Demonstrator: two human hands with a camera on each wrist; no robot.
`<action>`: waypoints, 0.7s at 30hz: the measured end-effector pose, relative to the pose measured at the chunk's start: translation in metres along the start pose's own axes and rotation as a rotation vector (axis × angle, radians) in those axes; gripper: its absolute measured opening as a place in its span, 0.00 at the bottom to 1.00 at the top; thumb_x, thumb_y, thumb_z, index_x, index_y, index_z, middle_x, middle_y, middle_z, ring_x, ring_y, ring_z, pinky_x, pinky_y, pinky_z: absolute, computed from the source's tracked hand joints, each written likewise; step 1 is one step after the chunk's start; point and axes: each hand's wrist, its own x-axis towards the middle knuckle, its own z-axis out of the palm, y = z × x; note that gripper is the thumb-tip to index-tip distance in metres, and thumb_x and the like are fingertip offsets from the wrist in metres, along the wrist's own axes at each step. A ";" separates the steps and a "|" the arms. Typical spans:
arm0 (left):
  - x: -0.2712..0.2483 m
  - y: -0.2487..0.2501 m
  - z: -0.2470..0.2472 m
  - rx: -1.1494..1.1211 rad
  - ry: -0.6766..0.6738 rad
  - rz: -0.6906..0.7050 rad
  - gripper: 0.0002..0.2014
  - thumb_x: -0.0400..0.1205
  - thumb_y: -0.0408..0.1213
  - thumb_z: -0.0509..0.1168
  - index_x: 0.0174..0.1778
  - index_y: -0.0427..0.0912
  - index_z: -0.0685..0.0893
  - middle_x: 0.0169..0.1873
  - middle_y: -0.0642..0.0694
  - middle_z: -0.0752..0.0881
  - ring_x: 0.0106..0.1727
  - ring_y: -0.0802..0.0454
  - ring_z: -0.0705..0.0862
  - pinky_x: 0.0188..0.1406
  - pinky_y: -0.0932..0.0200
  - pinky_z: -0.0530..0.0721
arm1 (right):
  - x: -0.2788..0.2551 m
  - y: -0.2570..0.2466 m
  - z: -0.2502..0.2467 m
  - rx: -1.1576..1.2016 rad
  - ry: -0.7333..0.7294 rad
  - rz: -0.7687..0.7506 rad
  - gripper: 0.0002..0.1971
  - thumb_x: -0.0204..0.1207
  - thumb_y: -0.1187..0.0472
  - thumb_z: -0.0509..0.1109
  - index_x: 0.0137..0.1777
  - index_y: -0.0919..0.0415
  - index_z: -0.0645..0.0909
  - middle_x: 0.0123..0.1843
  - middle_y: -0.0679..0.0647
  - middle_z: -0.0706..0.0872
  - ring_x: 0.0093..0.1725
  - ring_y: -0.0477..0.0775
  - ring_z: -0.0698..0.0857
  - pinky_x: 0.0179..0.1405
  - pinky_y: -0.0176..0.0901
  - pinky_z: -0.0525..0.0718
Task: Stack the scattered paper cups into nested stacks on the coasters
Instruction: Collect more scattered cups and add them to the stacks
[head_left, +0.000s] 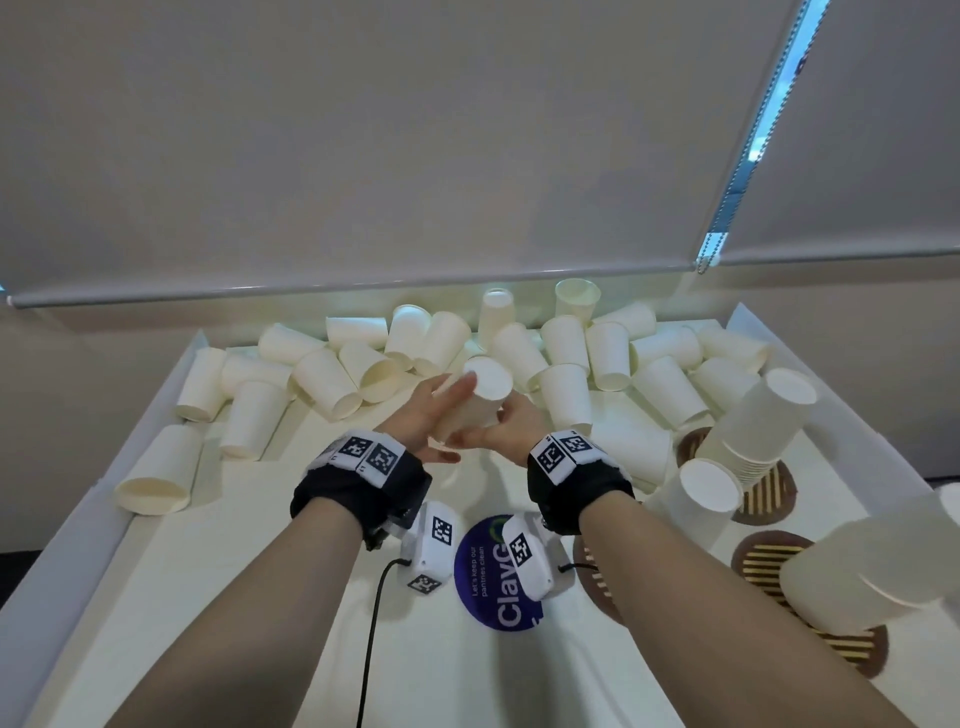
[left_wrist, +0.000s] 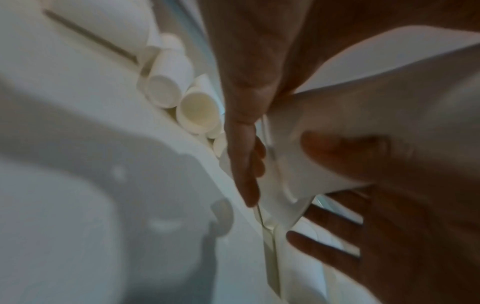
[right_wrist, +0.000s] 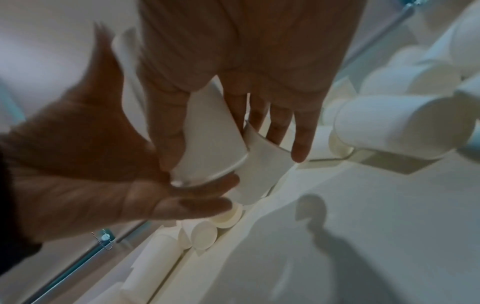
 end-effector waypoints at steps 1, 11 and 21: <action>-0.003 0.000 0.002 0.101 0.012 0.042 0.48 0.52 0.66 0.74 0.68 0.50 0.72 0.61 0.49 0.81 0.58 0.50 0.82 0.54 0.50 0.84 | -0.005 -0.002 -0.001 -0.001 0.013 -0.011 0.35 0.60 0.57 0.83 0.67 0.58 0.74 0.58 0.51 0.84 0.57 0.52 0.82 0.53 0.39 0.81; -0.035 0.009 -0.004 -0.156 0.552 0.284 0.33 0.63 0.54 0.78 0.61 0.50 0.74 0.55 0.48 0.84 0.56 0.46 0.84 0.61 0.44 0.82 | -0.060 -0.007 -0.023 0.096 0.165 -0.024 0.17 0.74 0.71 0.66 0.59 0.56 0.85 0.44 0.46 0.81 0.49 0.52 0.79 0.56 0.44 0.81; -0.044 0.009 0.027 -0.293 0.593 0.305 0.50 0.65 0.51 0.79 0.79 0.58 0.54 0.62 0.48 0.76 0.61 0.45 0.81 0.63 0.40 0.81 | -0.101 -0.007 -0.041 0.572 0.143 0.081 0.17 0.77 0.80 0.55 0.56 0.62 0.75 0.50 0.63 0.77 0.37 0.54 0.81 0.30 0.47 0.88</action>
